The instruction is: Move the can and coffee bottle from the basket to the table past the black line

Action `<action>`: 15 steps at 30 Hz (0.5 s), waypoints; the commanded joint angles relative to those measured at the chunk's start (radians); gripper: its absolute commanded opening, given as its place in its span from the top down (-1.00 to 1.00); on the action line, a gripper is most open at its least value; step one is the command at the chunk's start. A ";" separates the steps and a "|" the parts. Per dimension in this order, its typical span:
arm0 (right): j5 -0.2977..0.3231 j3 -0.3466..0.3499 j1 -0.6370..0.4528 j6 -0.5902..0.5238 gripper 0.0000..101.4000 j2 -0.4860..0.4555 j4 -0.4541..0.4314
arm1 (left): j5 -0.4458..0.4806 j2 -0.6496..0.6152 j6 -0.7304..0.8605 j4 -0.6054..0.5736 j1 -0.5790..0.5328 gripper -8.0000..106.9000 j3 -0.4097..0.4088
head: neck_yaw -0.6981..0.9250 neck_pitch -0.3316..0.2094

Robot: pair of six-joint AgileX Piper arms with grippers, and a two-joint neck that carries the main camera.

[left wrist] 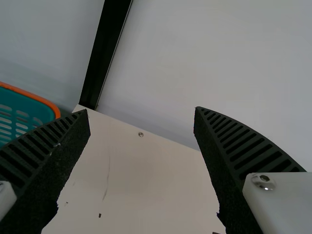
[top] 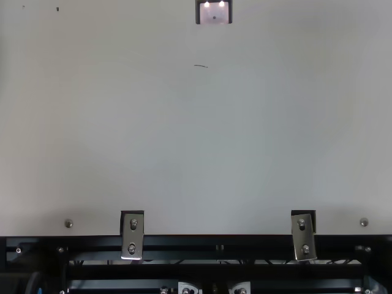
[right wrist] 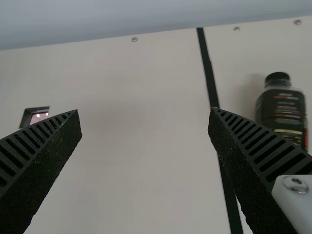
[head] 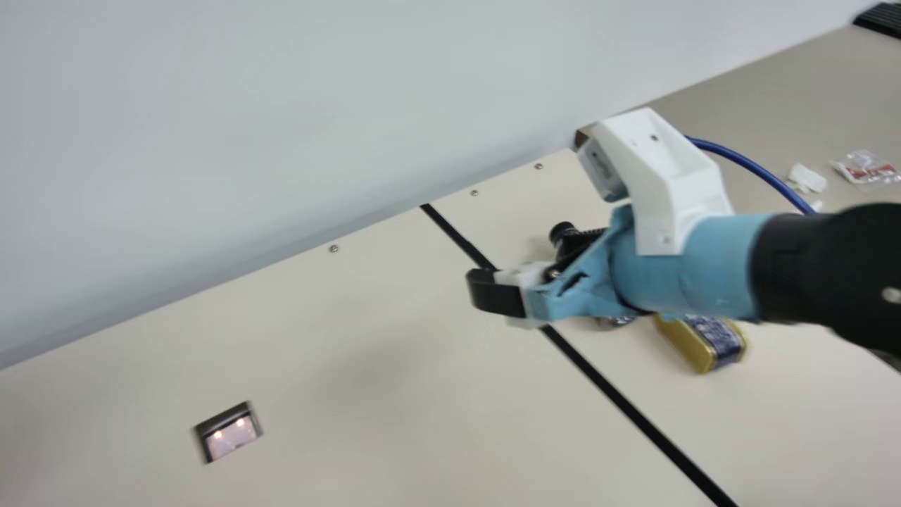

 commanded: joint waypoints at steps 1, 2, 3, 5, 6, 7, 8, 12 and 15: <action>0.040 0.010 -0.016 -0.059 -1.00 -0.020 0.080 | 0.000 0.000 0.000 0.000 0.000 -0.71 0.000 | 0.056 -0.032; 0.052 0.016 -0.022 -0.075 -1.00 -0.030 0.094 | 0.000 0.000 0.000 0.000 0.000 -0.71 0.000 | 0.056 -0.032; 0.064 0.021 -0.026 -0.091 -1.00 -0.040 0.106 | 0.000 0.000 0.000 0.000 0.000 -0.71 0.000 | 0.056 -0.032; 0.056 0.021 -0.027 -0.076 -1.00 -0.038 0.082 | 0.000 0.000 0.000 0.000 0.000 -0.71 0.000 | 0.056 -0.032; 0.067 0.026 -0.029 -0.092 -1.00 -0.048 0.100 | 0.000 0.000 0.000 0.000 0.000 -0.71 0.000 | 0.056 -0.032; 0.079 0.027 -0.029 -0.101 -1.00 -0.051 0.111 | 0.000 0.000 0.000 0.000 0.000 -0.71 0.000 | 0.056 -0.032; 0.082 0.027 -0.029 -0.108 -1.00 -0.052 0.116 | 0.000 0.000 0.000 0.000 0.000 -0.71 0.000 | 0.056 -0.032; 0.081 0.027 -0.029 -0.107 -1.00 -0.053 0.114 | 0.000 0.000 0.000 0.000 0.000 -0.71 0.000 | 0.056 -0.032; 0.081 0.027 -0.029 -0.107 -1.00 -0.053 0.114 | 0.000 0.000 0.000 0.000 0.000 -0.71 0.000 | 0.056 -0.032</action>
